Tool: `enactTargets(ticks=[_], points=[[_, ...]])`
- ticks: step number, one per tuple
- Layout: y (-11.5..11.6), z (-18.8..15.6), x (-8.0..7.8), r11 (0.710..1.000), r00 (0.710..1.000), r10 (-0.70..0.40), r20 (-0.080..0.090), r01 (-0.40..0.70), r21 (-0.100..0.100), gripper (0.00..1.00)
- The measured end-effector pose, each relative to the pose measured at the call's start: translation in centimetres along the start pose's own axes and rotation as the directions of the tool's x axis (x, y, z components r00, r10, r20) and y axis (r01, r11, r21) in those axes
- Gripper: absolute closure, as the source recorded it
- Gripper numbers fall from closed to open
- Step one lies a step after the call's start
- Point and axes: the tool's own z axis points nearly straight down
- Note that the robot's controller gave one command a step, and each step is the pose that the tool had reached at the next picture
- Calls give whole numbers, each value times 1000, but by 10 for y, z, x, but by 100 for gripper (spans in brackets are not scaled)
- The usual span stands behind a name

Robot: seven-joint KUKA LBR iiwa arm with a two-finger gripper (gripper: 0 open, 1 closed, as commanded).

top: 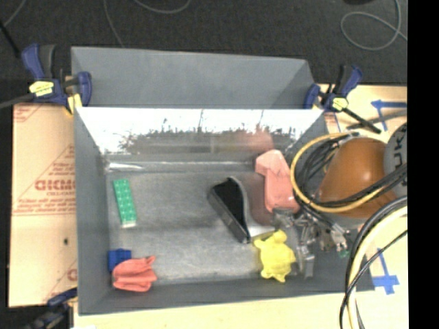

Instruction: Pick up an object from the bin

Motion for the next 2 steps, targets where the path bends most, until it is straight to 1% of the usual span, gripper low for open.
enactTargets(ticks=[1,2], points=[[25,-10,3,998,998,-59,-3,59,-3,0],[51,-6,-3,996,996,-86,3,86,-1,0]])
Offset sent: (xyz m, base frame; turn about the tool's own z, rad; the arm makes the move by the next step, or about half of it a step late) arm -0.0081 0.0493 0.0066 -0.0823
